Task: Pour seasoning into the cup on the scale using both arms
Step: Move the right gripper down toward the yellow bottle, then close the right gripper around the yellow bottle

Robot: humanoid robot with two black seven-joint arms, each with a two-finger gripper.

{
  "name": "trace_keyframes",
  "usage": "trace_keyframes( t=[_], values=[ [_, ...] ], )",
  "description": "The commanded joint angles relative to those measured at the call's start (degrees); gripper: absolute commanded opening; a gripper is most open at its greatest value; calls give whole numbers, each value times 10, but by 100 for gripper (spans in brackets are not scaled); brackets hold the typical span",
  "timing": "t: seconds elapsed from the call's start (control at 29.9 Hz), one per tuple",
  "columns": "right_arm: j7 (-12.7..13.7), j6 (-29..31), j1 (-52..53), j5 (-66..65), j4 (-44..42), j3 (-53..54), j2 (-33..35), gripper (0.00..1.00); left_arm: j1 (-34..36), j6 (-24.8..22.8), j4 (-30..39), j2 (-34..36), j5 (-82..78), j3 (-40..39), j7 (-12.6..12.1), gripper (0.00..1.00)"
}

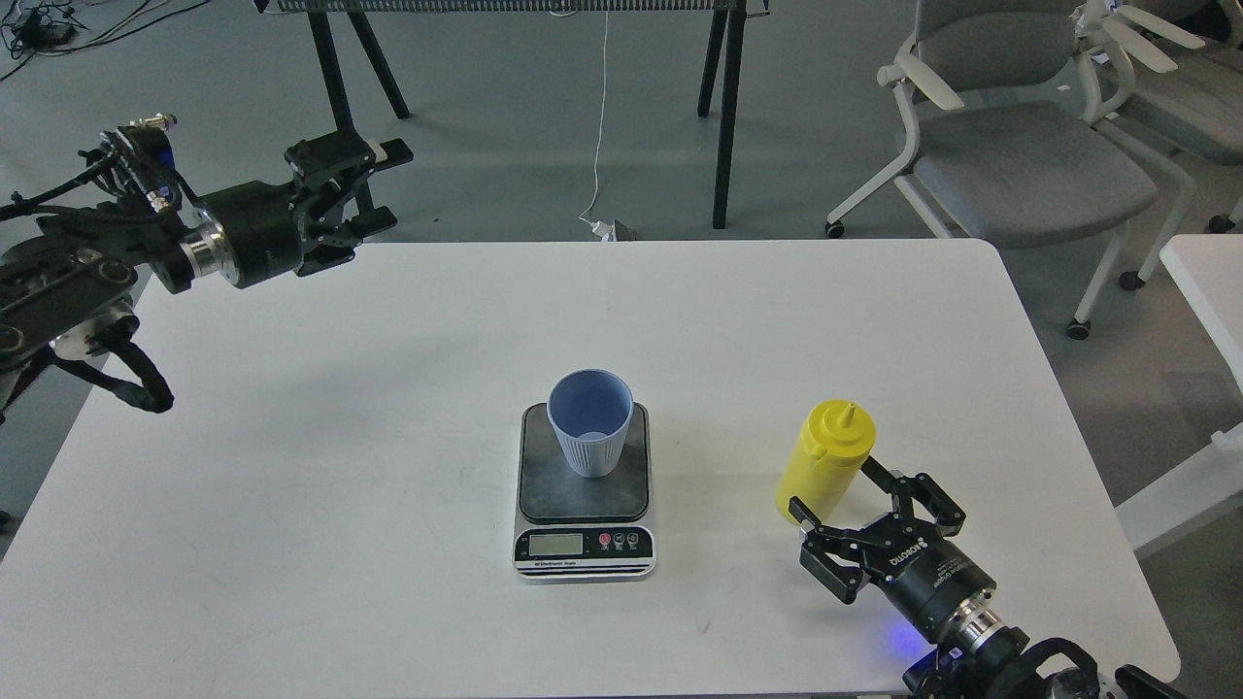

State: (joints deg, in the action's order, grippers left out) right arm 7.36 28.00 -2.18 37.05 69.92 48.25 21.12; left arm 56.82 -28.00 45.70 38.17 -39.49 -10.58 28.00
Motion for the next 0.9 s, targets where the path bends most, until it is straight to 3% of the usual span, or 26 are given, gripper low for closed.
trace_keyframes(
  t=[0.0,0.7,0.84,0.87],
  values=[
    [-1,0,5,0,-1,0,-1,100,-6,0,0,0,0,-1,0,99],
    [-2,0,54,-1,-70,1,-49,99,-14,0,1,1,0,0,0,99],
    [-2,0,58,-10,-72,0,-57,94,-14,0,1,1,0,1,0,99],
    [-2,0,58,-16,-70,0,-59,87,-14,0,1,1,0,1,0,99]
  ],
)
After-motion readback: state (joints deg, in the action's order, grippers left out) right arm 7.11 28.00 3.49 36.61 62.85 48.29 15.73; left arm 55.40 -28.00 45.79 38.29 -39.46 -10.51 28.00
